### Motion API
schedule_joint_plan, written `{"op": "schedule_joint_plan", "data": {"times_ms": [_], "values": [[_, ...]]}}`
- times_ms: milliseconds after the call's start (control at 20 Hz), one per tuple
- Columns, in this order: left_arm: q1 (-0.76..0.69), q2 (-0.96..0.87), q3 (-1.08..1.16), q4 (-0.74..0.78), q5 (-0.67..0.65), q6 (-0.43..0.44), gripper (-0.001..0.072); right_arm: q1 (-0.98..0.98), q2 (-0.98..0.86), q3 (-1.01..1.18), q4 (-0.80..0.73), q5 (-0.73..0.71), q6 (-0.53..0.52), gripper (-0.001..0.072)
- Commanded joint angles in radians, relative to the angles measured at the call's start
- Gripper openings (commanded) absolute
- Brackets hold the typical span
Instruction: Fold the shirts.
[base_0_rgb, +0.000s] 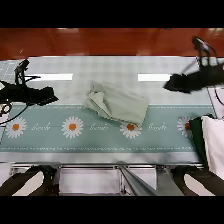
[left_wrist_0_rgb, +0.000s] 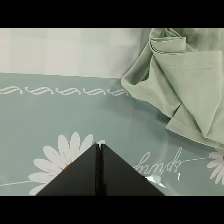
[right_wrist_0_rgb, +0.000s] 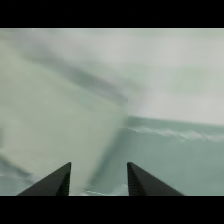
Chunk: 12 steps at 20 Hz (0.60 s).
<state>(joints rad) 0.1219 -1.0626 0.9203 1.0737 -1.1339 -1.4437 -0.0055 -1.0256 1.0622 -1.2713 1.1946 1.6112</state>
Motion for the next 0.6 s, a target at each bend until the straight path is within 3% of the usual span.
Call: {"op": "schedule_joint_plan", "data": {"times_ms": [0,150,450,550], "values": [[0.0,0.0,0.0,0.0,0.0,0.0,0.0022,-0.137,0.188,-0.397,0.047,-0.183,0.064,0.0415],[0.0,0.0,0.0,0.0,0.0,0.0,0.0022,-0.179,0.102,-0.568,0.364,-0.284,-0.085,0.0415],[0.0,0.0,0.0,0.0,0.0,0.0,0.0022,-0.101,-0.238,-0.546,0.799,-0.32,-0.394,0.0416],[0.0,0.0,0.0,0.0,0.0,0.0,0.0022,-0.065,-0.333,-0.499,0.868,-0.313,-0.435,0.0415]]}}
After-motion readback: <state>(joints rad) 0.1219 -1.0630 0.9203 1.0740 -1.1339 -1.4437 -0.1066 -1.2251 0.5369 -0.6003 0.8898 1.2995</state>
